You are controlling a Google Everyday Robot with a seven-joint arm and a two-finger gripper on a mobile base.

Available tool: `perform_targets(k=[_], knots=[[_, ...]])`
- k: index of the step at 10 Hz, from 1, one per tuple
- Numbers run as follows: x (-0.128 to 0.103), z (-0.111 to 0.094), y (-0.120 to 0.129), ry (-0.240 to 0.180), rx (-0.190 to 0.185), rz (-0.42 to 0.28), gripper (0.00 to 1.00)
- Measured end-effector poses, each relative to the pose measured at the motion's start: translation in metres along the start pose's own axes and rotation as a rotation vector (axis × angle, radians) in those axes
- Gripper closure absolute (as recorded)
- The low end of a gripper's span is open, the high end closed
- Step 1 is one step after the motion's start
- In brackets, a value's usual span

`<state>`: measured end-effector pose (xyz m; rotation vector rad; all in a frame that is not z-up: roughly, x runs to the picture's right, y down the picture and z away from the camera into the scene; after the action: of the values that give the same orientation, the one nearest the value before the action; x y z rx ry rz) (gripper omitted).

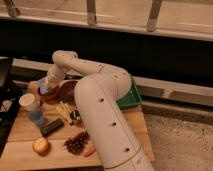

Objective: Wipe red bowl with sponge

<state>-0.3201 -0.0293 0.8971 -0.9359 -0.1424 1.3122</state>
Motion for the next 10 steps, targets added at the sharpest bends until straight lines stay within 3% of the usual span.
perform_targets(k=[2,5,8,10], knots=[[0.001,-0.009,-0.014,-0.012,0.004,0.023,1.0],[-0.027,-0.015,-0.024,-0.032,0.004,0.013,1.0],[-0.038,-0.003,0.0,-0.027,-0.021,-0.045,1.0],[-0.029,0.005,0.012,-0.011,-0.047,-0.061,1.0]])
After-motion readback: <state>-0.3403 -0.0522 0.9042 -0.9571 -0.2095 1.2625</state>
